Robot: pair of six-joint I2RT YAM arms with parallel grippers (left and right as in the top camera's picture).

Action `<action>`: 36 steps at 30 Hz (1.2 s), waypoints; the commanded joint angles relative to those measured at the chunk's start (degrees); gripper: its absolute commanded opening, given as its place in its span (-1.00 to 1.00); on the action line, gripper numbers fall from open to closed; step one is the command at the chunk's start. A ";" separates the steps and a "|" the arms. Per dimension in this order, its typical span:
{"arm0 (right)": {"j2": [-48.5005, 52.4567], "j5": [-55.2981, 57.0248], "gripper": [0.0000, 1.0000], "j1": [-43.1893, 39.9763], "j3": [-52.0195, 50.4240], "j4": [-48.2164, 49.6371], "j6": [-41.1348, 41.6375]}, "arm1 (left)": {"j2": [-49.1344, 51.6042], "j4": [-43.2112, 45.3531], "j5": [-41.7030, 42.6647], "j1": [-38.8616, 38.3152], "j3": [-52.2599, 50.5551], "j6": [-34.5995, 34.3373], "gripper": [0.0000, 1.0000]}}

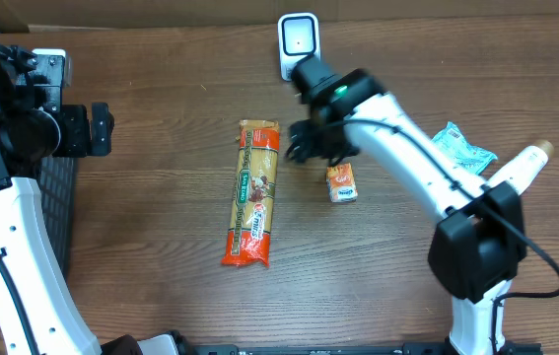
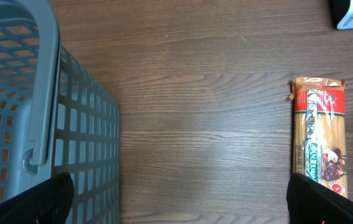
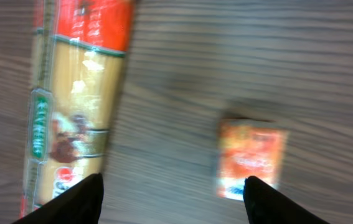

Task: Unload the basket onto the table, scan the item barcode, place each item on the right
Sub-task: 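Push the orange snack bar right and grasp it with the right gripper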

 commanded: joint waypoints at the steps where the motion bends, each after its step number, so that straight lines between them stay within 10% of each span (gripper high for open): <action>1: -1.11 -3.26 0.49 -6.40 -0.48 -0.92 -6.64 | 0.35 0.15 -0.37 0.15 -0.02 0.66 0.99; 12: -0.70 -19.39 0.49 -18.88 -12.28 3.78 -16.83 | 0.35 0.15 -0.37 0.15 -0.02 0.66 0.99; 36: -0.46 -27.06 0.20 -19.02 -29.70 20.57 -14.88 | 0.35 0.17 -0.37 0.15 -0.02 0.66 0.99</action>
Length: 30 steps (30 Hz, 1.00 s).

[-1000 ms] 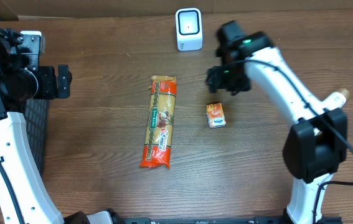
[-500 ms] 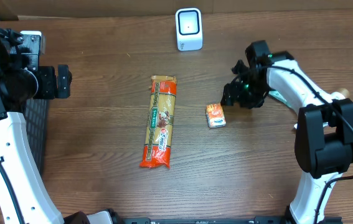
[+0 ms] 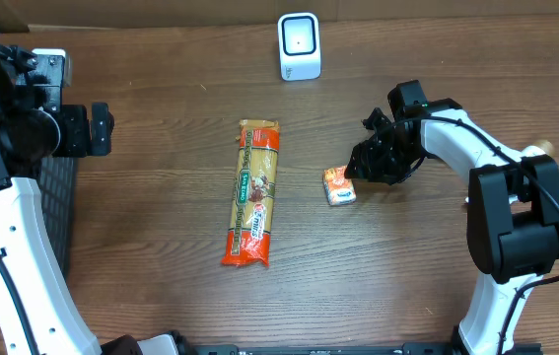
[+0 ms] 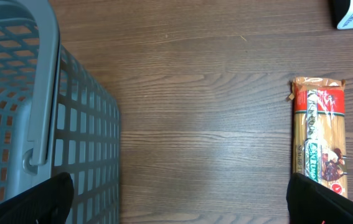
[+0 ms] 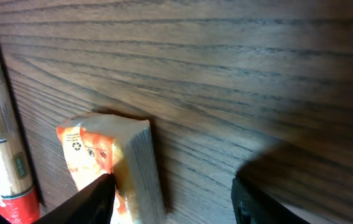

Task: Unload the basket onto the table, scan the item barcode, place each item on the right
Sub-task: 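Push the orange snack bar right and grasp it with the right gripper, then lift the orange snack bar and carry it toward the scanner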

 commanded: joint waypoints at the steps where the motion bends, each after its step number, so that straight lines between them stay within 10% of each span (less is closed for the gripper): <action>1: -0.37 -2.03 0.19 0.59 -1.36 0.15 0.17 | 0.35 0.15 -0.37 0.15 -0.02 0.66 0.99; 30: -1.73 3.67 -0.03 6.75 -2.40 -1.73 -0.09 | 0.35 0.17 -0.37 0.15 -0.02 0.66 1.00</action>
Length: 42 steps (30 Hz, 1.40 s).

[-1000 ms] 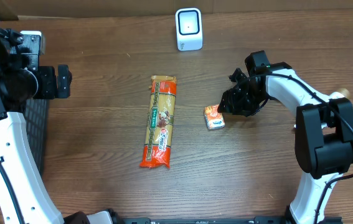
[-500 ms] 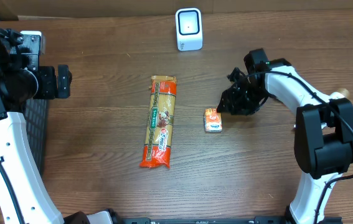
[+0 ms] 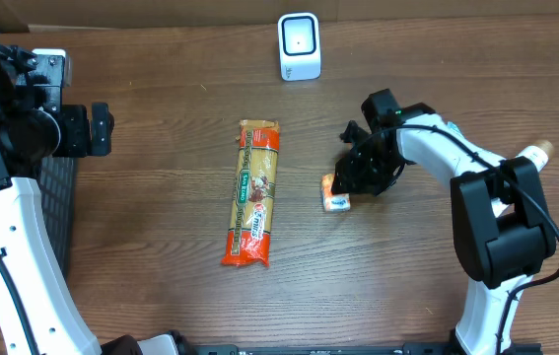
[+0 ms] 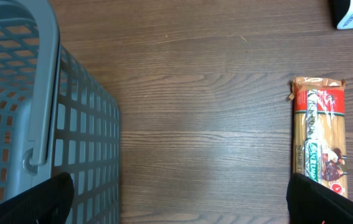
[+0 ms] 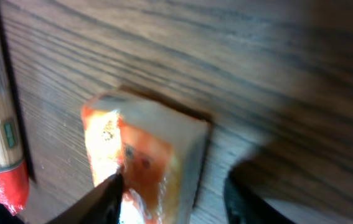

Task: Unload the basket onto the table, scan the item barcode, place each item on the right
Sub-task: 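Lift the orange snack bar and carry it toward the scanner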

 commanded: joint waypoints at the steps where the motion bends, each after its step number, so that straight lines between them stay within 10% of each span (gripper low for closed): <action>1: -1.49 1.18 -0.08 0.13 -2.58 1.27 2.89 | 0.35 0.17 -0.37 0.15 -0.02 0.66 1.00; 13: -1.86 -4.15 -0.92 -0.35 -1.73 1.03 6.82 | 0.35 0.15 -0.37 0.15 -0.02 0.66 0.99; 42: -15.04 -64.72 -0.93 -11.10 0.63 2.51 2.34 | 0.35 0.17 -0.37 0.13 -0.02 0.63 1.00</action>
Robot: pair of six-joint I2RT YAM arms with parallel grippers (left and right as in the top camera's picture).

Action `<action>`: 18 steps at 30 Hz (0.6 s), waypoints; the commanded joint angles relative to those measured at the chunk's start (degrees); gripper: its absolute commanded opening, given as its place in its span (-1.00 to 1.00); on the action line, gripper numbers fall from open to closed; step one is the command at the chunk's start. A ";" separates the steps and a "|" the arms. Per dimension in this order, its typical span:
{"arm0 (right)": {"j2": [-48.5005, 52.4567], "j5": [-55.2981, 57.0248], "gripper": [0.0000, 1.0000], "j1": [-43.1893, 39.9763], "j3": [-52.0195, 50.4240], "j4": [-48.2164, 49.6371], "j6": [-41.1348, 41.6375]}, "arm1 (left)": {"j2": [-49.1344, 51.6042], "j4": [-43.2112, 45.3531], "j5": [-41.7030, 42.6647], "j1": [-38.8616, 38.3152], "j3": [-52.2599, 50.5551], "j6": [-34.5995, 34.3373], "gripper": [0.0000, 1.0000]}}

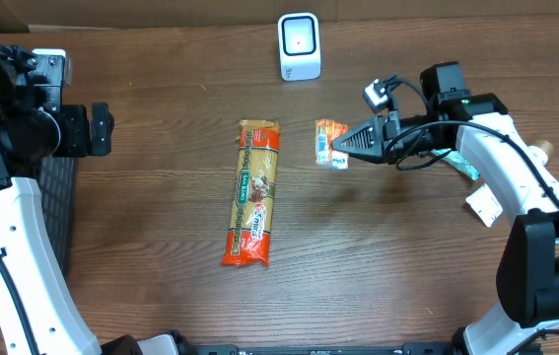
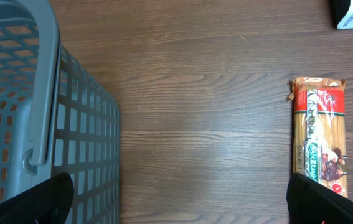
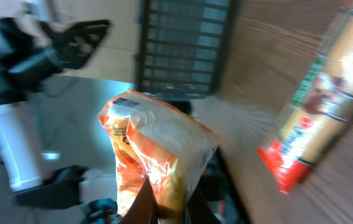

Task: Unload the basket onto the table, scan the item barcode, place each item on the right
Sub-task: 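Lift the orange snack bar and carry it toward the scanner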

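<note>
In the overhead view my right gripper [image 1: 346,146] is shut on a small orange packet [image 1: 329,143] held above the table, to the right of the pasta pack and below the white scanner [image 1: 299,45]. In the right wrist view the orange packet [image 3: 154,146] is pinched between the fingers of my right gripper [image 3: 171,202]. My left gripper [image 2: 185,200] is open over bare wood, far to the left, with nothing between its fingers.
A long pasta pack [image 1: 255,192] lies mid-table and also shows as the pasta pack [image 2: 320,137] in the left wrist view. A grey basket [image 2: 39,118] stands at the left edge. A teal packet [image 1: 454,158] and a white tag [image 1: 484,205] lie under the right arm.
The right gripper was down at the orange packet on the table. Now it holds the packet up off the table, farther back and nearer the scanner. The left arm has not moved.
First the right gripper hovered between the pasta pack and the orange packet lying on the table. Then it was low at the packet's right side, then against the packet, which stood on edge. Now the packet is held in the air.
</note>
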 commanded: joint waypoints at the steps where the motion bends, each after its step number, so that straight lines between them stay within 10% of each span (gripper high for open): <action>1: -1.33 -7.28 -0.93 -0.70 1.62 0.96 3.17 | 0.35 0.17 -0.37 0.13 -0.02 0.66 0.99; 11: -1.36 -2.29 -0.93 -0.68 7.96 3.87 10.84 | 0.35 0.17 -0.37 0.15 -0.02 0.63 0.99; 18: -4.48 23.34 -0.93 1.68 15.96 -1.51 15.19 | 0.35 0.17 -0.37 0.15 -0.02 0.66 0.99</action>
